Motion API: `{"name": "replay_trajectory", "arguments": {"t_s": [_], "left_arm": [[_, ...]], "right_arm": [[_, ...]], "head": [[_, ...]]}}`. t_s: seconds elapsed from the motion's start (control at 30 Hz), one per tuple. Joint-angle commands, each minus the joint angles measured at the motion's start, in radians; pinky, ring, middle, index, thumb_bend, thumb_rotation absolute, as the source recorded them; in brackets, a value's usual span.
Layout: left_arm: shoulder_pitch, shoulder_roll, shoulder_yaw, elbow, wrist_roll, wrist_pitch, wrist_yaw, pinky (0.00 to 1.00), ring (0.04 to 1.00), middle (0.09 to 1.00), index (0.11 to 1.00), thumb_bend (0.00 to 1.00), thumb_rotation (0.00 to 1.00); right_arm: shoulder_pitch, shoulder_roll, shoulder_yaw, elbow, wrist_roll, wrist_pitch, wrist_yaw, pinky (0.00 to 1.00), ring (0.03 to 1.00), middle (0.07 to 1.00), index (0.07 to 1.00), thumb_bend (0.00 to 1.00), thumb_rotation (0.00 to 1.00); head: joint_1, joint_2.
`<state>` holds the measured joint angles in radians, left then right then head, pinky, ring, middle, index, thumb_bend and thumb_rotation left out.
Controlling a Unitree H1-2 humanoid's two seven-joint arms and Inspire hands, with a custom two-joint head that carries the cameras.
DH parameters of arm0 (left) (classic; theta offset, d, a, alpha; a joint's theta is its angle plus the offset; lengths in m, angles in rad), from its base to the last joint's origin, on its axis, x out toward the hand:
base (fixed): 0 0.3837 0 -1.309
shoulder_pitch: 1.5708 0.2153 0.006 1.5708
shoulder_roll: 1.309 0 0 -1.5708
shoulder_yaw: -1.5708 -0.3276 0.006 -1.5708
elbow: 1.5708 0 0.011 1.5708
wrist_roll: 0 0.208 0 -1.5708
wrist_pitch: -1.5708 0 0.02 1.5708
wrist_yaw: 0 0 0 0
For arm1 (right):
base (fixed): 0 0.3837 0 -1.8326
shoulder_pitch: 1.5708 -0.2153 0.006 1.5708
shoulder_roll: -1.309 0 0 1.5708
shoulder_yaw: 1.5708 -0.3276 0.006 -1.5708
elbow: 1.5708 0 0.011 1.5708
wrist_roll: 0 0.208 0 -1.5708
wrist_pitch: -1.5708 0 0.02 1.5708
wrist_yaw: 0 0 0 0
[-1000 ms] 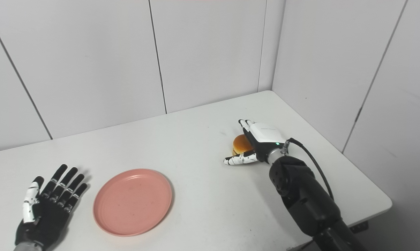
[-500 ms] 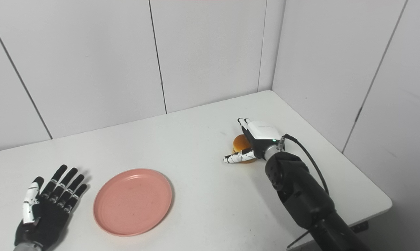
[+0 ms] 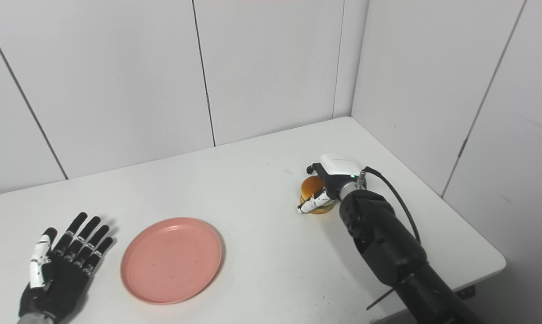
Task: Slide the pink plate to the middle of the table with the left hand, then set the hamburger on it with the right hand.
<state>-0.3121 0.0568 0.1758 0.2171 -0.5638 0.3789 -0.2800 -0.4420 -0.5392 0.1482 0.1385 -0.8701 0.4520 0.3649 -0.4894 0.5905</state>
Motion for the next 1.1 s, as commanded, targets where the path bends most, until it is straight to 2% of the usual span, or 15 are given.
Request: {"name": "replay_trajectory", "arguments": {"t_s": [0.0,0.07,0.1,0.13,0.23,0.37,0.47,0.63,0.7,0.77,0.9,1.07], "left_arm": [[0.012,0.009,-0.007,0.004,0.023,0.016,0.017,0.94,0.908,0.908,0.906,0.33,1.00],[0.012,0.007,-0.008,0.002,0.024,0.016,0.018,0.94,0.907,0.906,0.904,0.33,1.00],[0.012,0.006,-0.010,0.001,0.025,0.016,0.017,0.94,0.908,0.908,0.905,0.33,1.00],[0.012,0.006,-0.011,0.001,0.025,0.015,0.015,0.94,0.909,0.909,0.905,0.33,1.00],[0.012,0.002,-0.013,0.001,0.023,0.011,0.012,0.94,0.911,0.912,0.909,0.34,1.00],[0.013,-0.003,-0.022,-0.001,0.032,0.002,0.014,0.94,0.912,0.913,0.910,0.34,1.00],[0.013,-0.008,-0.027,-0.004,0.040,-0.003,0.016,0.93,0.914,0.914,0.910,0.34,1.00],[0.017,-0.021,-0.038,-0.017,0.060,-0.014,0.029,0.93,0.910,0.909,0.903,0.33,1.00],[0.019,-0.026,-0.042,-0.022,0.064,-0.016,0.031,0.93,0.912,0.911,0.906,0.34,1.00],[0.022,-0.032,-0.046,-0.032,0.066,-0.014,0.036,0.93,0.913,0.912,0.906,0.34,1.00],[0.026,-0.048,-0.055,-0.050,0.071,-0.006,0.050,0.93,0.918,0.920,0.913,0.35,1.00],[0.029,-0.079,-0.070,-0.072,0.091,0.000,0.082,0.92,0.916,0.919,0.910,0.35,1.00]], "right_arm": [[-0.042,-0.043,0.001,0.001,-0.019,0.012,-0.006,0.38,0.464,0.563,0.653,0.81,0.35],[-0.040,-0.044,0.002,-0.002,-0.021,0.015,-0.004,0.37,0.456,0.551,0.628,0.76,0.34],[-0.038,-0.044,0.000,-0.007,-0.016,0.016,-0.008,0.33,0.412,0.509,0.607,0.70,0.29],[-0.034,-0.042,-0.005,-0.015,-0.010,0.016,-0.013,0.33,0.407,0.504,0.605,0.69,0.28],[-0.027,-0.035,-0.027,-0.037,0.009,0.013,-0.041,0.32,0.404,0.499,0.616,0.56,0.20],[-0.025,-0.032,-0.045,-0.074,0.023,0.003,-0.081,0.34,0.425,0.522,0.662,0.53,0.18],[-0.024,-0.038,-0.050,-0.115,0.028,-0.006,-0.090,0.39,0.475,0.553,0.659,0.51,0.18],[-0.026,-0.041,-0.053,-0.201,0.038,-0.004,-0.080,0.34,0.434,0.510,0.611,0.50,0.18],[-0.027,-0.040,-0.054,-0.234,0.058,-0.023,-0.080,0.32,0.405,0.486,0.581,0.50,0.16],[-0.033,-0.041,-0.042,-0.261,0.053,-0.030,-0.076,0.29,0.366,0.442,0.536,0.50,0.16],[-0.054,-0.019,-0.013,-0.312,0.024,0.003,-0.045,0.29,0.370,0.437,0.530,0.50,0.17],[-0.087,0.006,0.018,-0.354,0.046,-0.025,-0.004,0.30,0.373,0.442,0.509,0.51,0.17]], "head": [[0.003,-0.001],[0.007,0.000],[0.010,0.001],[0.010,0.001],[0.025,0.004],[0.035,0.006],[0.044,0.007],[0.066,0.007],[0.077,0.008],[0.094,0.008],[0.134,0.014],[0.221,0.033]]}}
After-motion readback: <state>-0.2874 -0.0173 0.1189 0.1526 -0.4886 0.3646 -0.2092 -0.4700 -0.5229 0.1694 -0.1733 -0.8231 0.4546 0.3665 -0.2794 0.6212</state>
